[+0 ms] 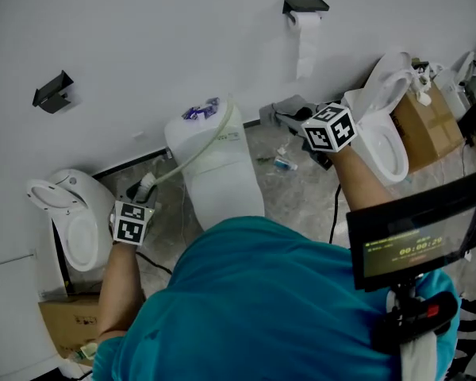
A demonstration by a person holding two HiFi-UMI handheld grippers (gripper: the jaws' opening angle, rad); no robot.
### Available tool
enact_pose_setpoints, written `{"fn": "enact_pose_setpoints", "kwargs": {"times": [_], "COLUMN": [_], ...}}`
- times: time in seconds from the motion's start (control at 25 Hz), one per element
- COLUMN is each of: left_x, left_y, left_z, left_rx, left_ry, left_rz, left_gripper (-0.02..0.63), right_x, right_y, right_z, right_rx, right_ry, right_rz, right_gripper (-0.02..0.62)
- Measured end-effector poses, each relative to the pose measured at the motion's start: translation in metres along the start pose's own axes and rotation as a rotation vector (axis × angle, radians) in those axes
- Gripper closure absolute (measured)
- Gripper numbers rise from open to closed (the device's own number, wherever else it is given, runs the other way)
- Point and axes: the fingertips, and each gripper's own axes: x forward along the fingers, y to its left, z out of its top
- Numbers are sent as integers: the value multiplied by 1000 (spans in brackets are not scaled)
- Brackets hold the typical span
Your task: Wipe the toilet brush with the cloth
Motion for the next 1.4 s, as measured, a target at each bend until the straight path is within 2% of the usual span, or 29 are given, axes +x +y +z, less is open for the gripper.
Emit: {"fn": "enact_pose_setpoints", "kwargs": {"times": [0.12, 0.24, 0.36, 0.6, 0.8, 0.96, 1.08, 1.28, 1.32, 1.4], "left_x": [17, 38, 70, 177, 251, 293, 310, 323, 324, 323], "left_y": [-18, -43, -67, -132, -186, -219, -237, -260, -263, -266], "left_z": [-20, -36, -57, -127, -193, -236, -260, -270, -269, -265], "left_rx": [-112, -236, -348, -538, -644, -752, -790, -797, -796, -806], "left_ry": [39, 86, 150, 316, 465, 536, 576, 594, 597, 593], "left_rz": [-66, -153, -224, -346, -353, -319, -279, -276, -285, -304], "left_gripper": [456, 456, 456, 456, 456, 454, 453, 437, 420, 336], "right_x": [1, -1, 7, 41, 52, 49, 42, 32, 30, 27], "right_y": [21, 35, 41, 26, 22, 14, 8, 4, 4, 7], "right_z": [-3, -11, -26, -85, -130, -163, -187, -214, -216, -216], "right_rx": [56, 90, 131, 238, 271, 301, 317, 339, 341, 343], "right_ry": [-96, -132, -134, -80, -16, 16, 41, 72, 73, 72], "right_rz": [48, 73, 89, 73, 75, 79, 78, 82, 83, 86], "right_gripper": [560, 560, 560, 560, 560, 560, 560, 560, 560, 560]}}
